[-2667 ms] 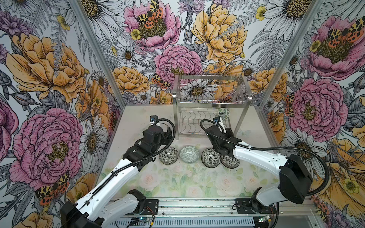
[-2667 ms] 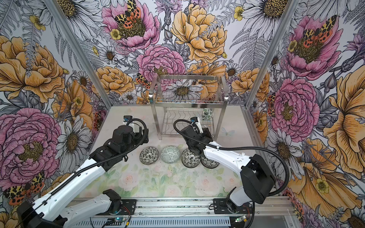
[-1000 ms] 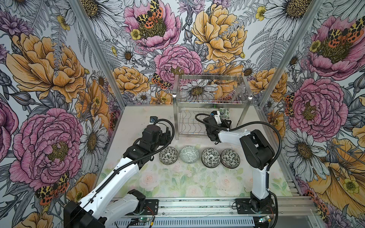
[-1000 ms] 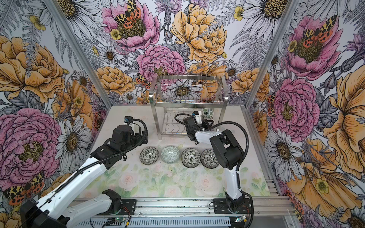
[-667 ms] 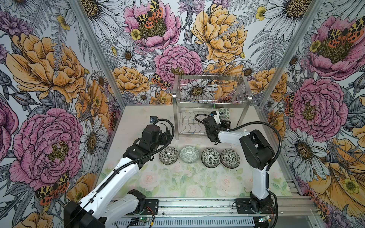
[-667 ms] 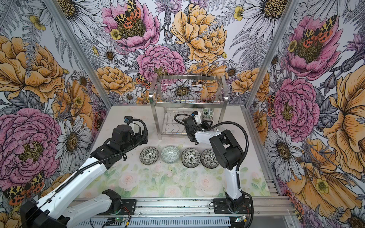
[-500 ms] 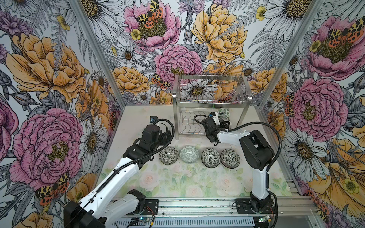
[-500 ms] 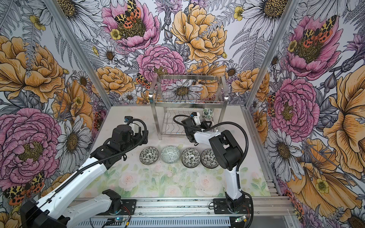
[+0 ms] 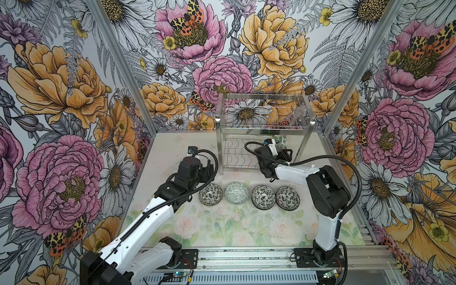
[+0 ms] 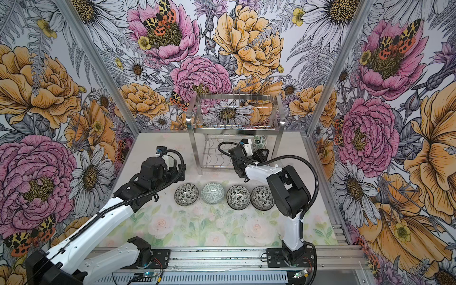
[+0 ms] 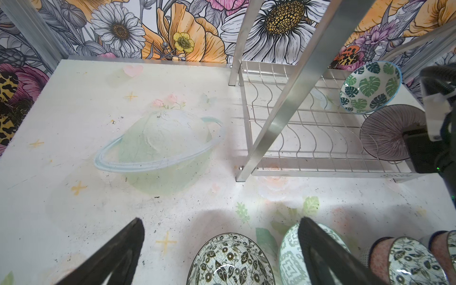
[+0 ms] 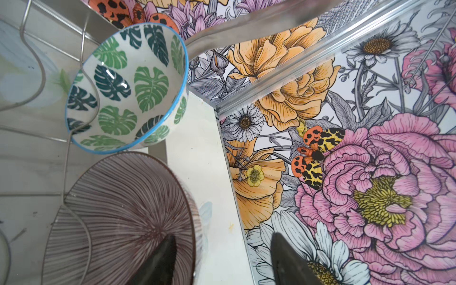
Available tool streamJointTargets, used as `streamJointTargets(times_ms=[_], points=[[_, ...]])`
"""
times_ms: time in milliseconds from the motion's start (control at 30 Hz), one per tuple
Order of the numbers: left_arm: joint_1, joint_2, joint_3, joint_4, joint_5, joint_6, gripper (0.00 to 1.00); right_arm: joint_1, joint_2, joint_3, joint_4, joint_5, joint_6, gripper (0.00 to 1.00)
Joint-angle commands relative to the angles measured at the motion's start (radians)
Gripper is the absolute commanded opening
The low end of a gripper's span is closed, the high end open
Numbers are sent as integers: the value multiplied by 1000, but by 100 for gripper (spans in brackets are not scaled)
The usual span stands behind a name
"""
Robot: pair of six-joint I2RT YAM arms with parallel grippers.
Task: Load the bowls into the dish rack
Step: 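Lower the purple striped bowl into the rack beside the green bowl with the right gripper, then open and lift the right gripper while the left moves toward the pink-rimmed leaf bowl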
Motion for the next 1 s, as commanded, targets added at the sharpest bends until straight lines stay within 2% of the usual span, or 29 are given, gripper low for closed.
streamJointTargets(times_ms=[0,100,367,567,767,967], points=[[-6,-27,-9,10,19,-13,99,19,-69,-17,-1,-49,3,77],[-12,-30,-8,5,16,-12,99,33,-108,-39,1,-120,-6,99],[-35,-33,-3,-4,18,-8,99,86,-248,-156,95,-347,-84,100],[-88,-13,13,-10,8,15,99,130,-397,-251,96,-527,-82,100],[-137,30,36,-10,-13,18,99,141,-629,-344,38,-720,46,100],[-203,94,65,6,-31,3,99,99,-819,-385,-96,-747,183,100]])
